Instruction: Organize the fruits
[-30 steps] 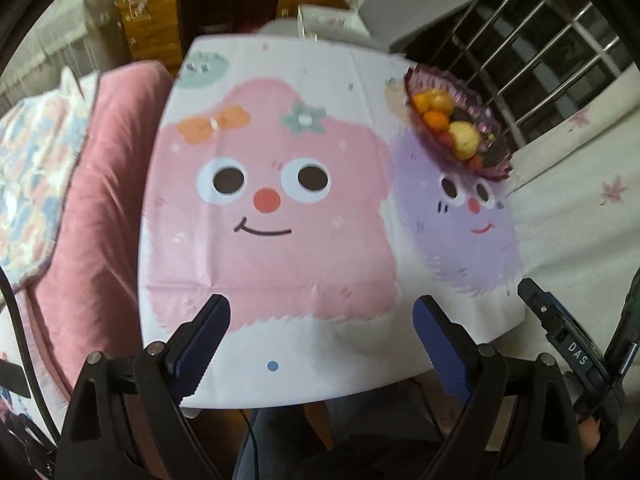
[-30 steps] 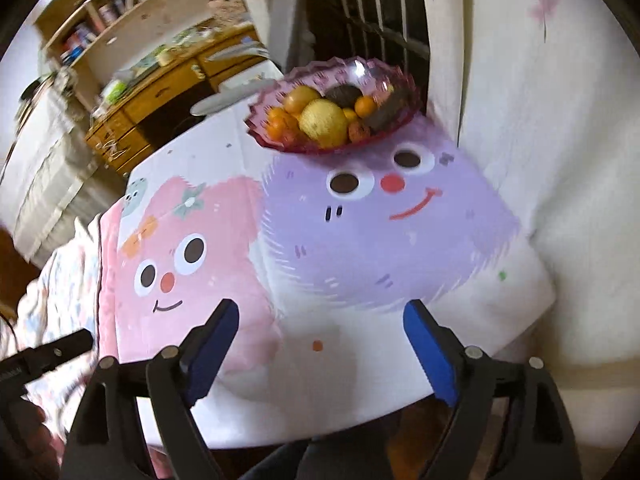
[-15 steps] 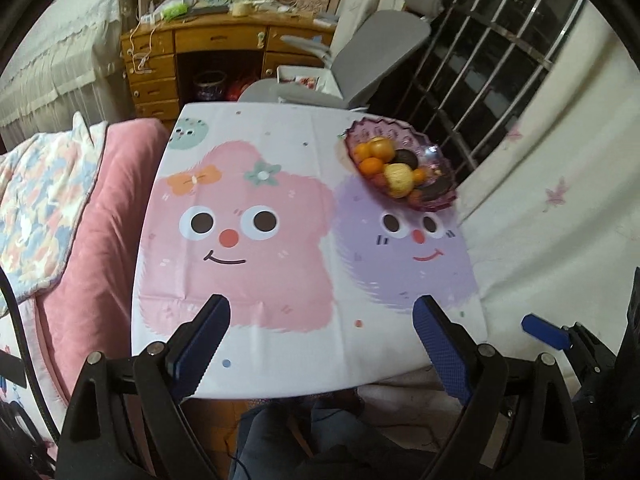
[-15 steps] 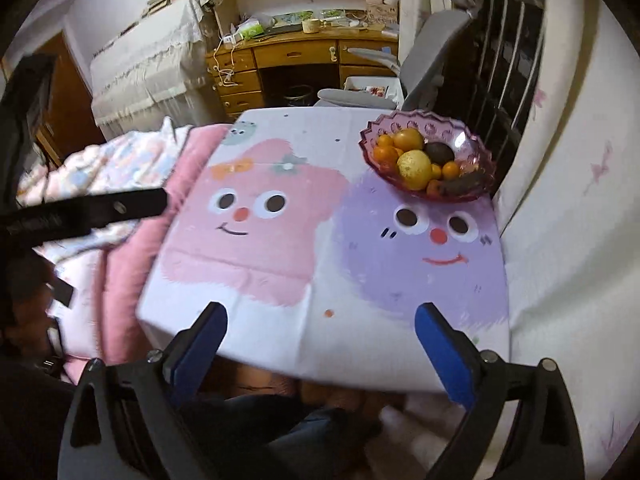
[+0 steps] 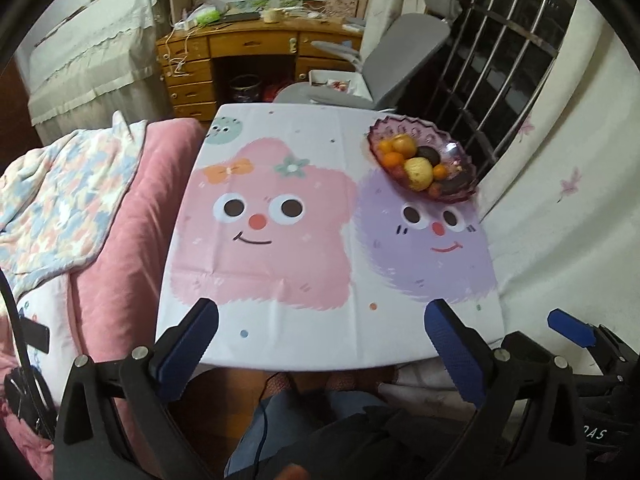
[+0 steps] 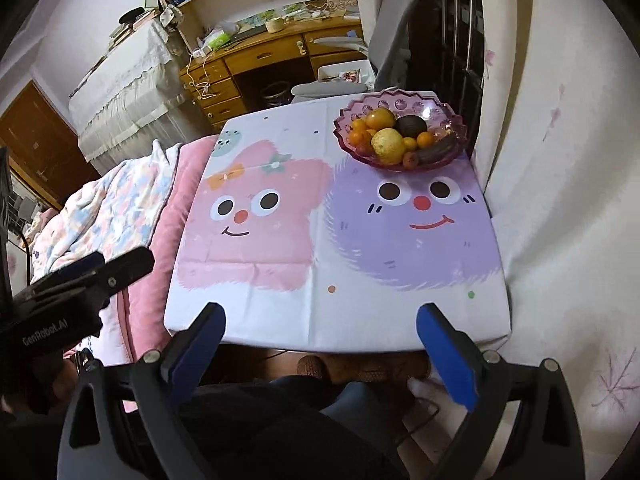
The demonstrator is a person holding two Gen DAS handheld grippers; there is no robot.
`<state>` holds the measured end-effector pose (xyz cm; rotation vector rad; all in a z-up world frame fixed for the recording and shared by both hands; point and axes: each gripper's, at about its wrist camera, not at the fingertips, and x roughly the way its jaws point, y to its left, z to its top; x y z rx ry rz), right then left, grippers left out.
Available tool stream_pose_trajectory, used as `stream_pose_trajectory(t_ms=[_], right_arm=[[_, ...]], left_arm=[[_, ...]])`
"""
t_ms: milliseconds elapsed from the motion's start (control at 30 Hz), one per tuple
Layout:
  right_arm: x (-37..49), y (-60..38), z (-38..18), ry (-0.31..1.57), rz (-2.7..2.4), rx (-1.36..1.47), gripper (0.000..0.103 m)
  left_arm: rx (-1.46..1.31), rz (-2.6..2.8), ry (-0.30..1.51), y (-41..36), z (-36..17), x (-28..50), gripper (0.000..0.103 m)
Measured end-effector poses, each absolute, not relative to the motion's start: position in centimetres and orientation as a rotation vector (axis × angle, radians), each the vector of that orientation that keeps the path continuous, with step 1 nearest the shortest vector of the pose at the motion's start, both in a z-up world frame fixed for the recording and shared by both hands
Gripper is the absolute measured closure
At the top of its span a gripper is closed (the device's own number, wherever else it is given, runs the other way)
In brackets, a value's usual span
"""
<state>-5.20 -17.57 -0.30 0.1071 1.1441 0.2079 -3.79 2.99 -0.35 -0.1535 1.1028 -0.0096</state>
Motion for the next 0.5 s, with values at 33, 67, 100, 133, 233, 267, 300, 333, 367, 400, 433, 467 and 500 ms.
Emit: stream_pose_trajectory(t_ms=[33,67,100,133,233,267,300,333,367,400,433,467,500], right_arm=[[-5.2,-17.6,-0.4,1.139,0.212,0.111,0.005],[-5.3,-17.6,-0.3,1.132,0.215,0.111,0.004],[-5.3,-17.5,-0.5,1.125,0.217,0.108,0.004],[-5.4,-17.5,-0.6,1.119,0.218,0.105,0.001],[-5.4,-17.4,-0.7,1.098,0.227,0.093,0.0],[-5.3,-17.4,-0.7,1.092,0.227,0.09,0.0],[-5.2,-17.4,-0.6,1.087,0.227,0.087,0.0],[-5.1,-17.4,-0.5,1.082,0.227,0.085,0.0],[-5.0,-17.4,-0.4,1.075,0.226,0.082,0.0],[-4.9,-17.4,-0.3,1.071,0.226,0.081,0.0],[-4.8,-17.4,-0.2,1.07,0.226,0.079,0.0],[-4.7,-17.4,-0.3,1.071,0.228,0.077,0.0],[-4.6,-17.5,-0.3,1.072,0.229,0.076,0.0]], left_arm=[[-0.159,-0.001,1.099,3.0,-0.5,-4.0,0.001],[-0.161,0.007,1.088,3.0,-0.5,-4.2,0.001],[-0.157,0.012,1.084,2.9,-0.5,-4.2,0.001],[-0.149,0.019,1.078,2.7,-0.6,-4.4,0.001],[-0.134,0.026,1.072,2.1,-0.9,-4.4,0.001],[-0.132,0.027,1.071,2.0,-0.9,-4.4,0.001],[-0.129,0.031,1.067,2.0,-0.8,-4.3,0.001],[-0.127,0.035,1.062,1.9,-0.7,-4.3,0.001],[-0.125,0.037,1.059,1.9,-0.6,-4.2,0.001],[-0.12,0.041,1.054,1.8,-0.6,-4.1,0.001],[-0.117,0.041,1.053,1.7,-0.6,-4.0,0.001],[-0.113,0.039,1.053,1.6,-0.5,-3.9,0.001],[-0.107,0.037,1.054,1.5,-0.6,-3.8,0.001]])
